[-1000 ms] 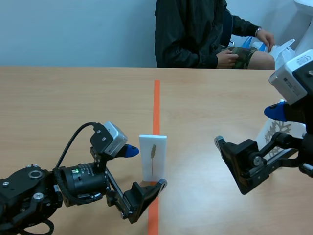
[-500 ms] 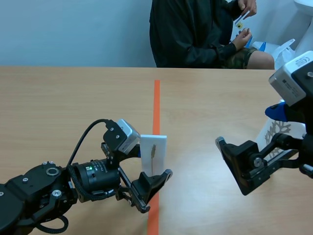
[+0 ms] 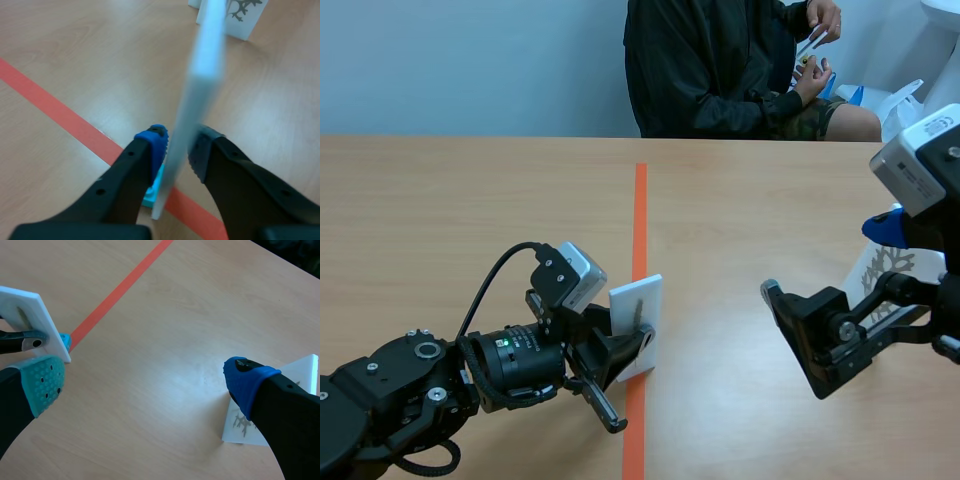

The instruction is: Sort the leaf by its shape. The table is split by an orange tape line. A compound leaf with several leaflets goes to the left side, a simple leaf with one blade goes to the right side. Return to the home posture when a red brick is placed on the table.

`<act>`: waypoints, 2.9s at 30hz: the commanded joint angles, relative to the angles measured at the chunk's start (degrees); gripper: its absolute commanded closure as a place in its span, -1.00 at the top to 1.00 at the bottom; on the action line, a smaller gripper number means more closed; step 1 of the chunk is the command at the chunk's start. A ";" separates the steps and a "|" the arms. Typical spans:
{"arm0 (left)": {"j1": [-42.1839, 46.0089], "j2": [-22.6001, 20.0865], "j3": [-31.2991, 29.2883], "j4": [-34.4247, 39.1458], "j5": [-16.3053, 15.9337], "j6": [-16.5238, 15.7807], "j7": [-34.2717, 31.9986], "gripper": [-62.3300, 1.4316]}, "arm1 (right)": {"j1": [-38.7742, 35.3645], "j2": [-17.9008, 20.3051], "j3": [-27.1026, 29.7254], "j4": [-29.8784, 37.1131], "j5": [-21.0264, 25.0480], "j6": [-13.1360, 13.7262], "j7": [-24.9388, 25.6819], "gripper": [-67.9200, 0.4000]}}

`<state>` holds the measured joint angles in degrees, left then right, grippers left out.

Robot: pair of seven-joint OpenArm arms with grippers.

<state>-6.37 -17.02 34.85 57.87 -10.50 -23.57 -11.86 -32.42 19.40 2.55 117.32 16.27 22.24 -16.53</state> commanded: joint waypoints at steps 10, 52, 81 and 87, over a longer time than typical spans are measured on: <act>-0.28 -0.70 -0.81 5.01 -0.81 0.26 2.82 -0.84 | 0.39 0.42 0.48 0.20 0.37 -0.22 1.07 1.00; -4.70 -12.04 -28.79 -8.17 -24.48 18.91 4.87 -0.83 | 0.39 0.24 0.48 0.20 0.39 -0.22 1.49 1.00; -6.80 -11.15 -27.54 -17.00 -24.46 19.58 -1.68 -0.76 | 0.37 0.26 0.48 0.20 0.39 -0.20 1.22 1.00; -6.80 -11.13 -26.97 -18.18 -24.46 19.58 -2.01 -0.68 | 0.37 0.26 0.48 0.20 0.39 -0.20 1.22 1.00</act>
<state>-12.38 -27.77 8.14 39.55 -34.61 -4.08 -12.71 -32.42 19.38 2.55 117.32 16.27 22.24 -15.92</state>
